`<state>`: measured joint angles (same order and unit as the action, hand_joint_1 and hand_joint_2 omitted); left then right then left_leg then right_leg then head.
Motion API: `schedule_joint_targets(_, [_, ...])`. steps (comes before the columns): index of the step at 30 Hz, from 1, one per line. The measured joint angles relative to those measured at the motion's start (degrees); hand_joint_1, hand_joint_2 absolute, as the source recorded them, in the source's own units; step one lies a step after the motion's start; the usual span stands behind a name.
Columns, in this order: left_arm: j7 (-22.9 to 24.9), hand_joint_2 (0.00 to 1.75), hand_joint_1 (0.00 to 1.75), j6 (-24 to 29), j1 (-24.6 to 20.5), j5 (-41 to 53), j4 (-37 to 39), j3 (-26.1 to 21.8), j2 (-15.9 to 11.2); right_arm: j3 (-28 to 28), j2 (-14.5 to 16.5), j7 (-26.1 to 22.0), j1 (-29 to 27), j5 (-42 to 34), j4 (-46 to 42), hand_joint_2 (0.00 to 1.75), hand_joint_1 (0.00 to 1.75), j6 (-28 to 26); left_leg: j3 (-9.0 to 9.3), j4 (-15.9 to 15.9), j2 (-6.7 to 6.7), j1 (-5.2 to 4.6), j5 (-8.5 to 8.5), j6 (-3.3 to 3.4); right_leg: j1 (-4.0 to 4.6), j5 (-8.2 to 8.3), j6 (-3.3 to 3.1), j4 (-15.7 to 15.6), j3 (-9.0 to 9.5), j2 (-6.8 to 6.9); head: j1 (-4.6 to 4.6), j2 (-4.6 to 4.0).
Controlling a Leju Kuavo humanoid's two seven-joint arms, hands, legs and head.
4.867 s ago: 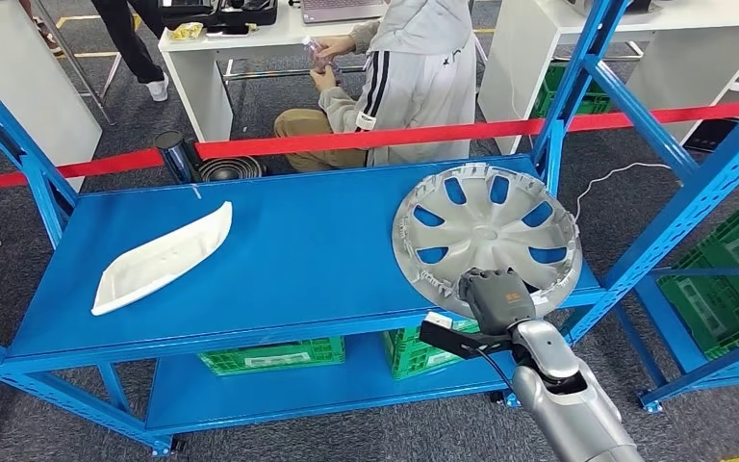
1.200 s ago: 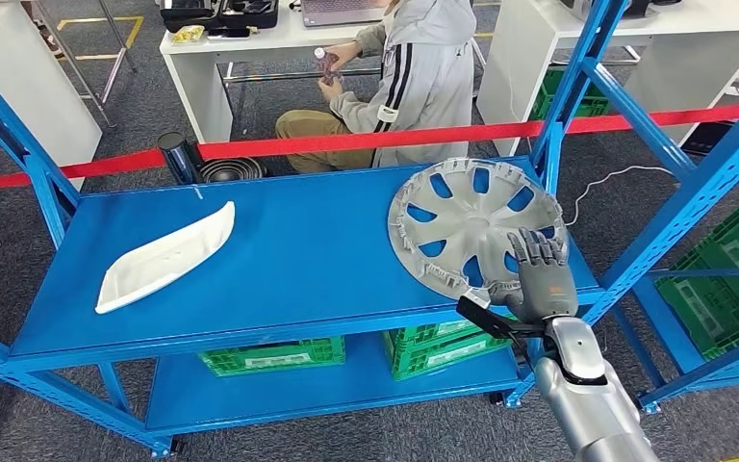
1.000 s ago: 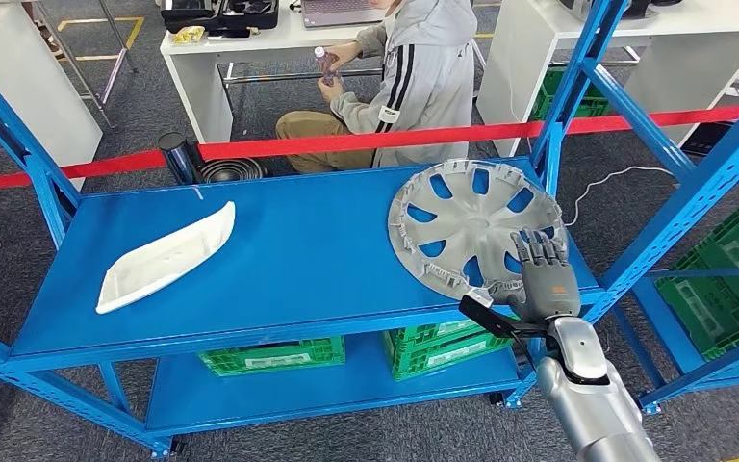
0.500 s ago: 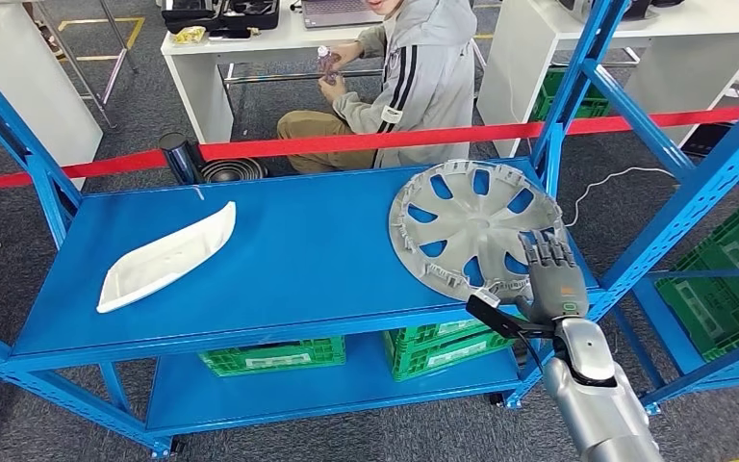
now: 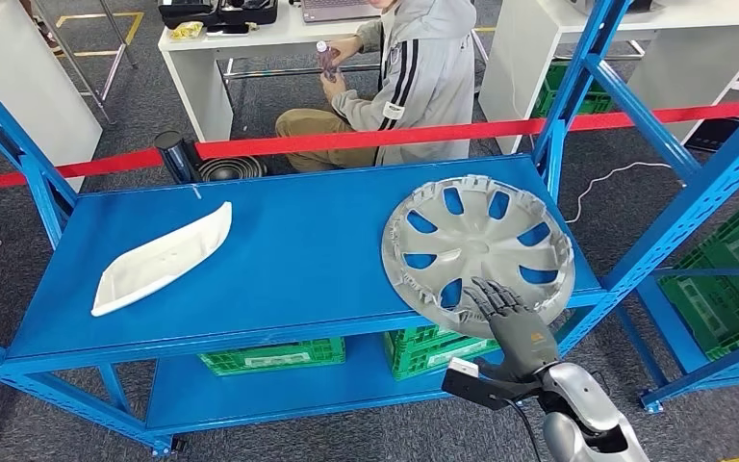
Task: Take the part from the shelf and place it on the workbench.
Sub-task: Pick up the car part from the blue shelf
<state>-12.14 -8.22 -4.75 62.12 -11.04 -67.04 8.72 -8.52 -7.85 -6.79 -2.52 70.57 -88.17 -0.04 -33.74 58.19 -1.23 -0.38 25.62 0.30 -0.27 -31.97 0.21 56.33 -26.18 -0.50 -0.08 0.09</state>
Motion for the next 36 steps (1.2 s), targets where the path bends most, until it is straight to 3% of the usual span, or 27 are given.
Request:
schedule_joint_targets(13, [-0.56,0.00,0.00,0.33,-0.17,-0.13,0.00,-0.57,0.09,-1.49,-5.96,-1.55,-2.55,-3.34,-8.05,1.75,0.00,-1.07,-0.07,0.00,0.02,0.00,0.08,-0.03,-0.01,-0.08,0.01,0.00,-0.07,-0.01,0.01,0.00])
schedule_joint_targets(28, [-0.58,0.00,0.00,0.51,-0.19,-0.13,0.00,-1.12,0.17,-3.00,-7.05,0.43,-1.05,-2.59,-7.49,1.75,0.00,-2.05,-0.09,-0.01,0.00,0.00,0.08,-0.03,0.00,-0.09,0.00,0.00,-0.07,0.01,0.01,0.00])
schedule_joint_targets(36, [-0.26,0.00,0.00,0.49,-0.20,0.32,0.00,-1.13,0.37,-3.38,-6.73,2.99,0.06,-0.20,0.00,1.75,0.00,-3.71,-0.10,-0.01,-0.01,0.00,0.07,-0.03,-0.01,-0.10,-0.01,0.00,-0.08,0.02,0.01,0.00])
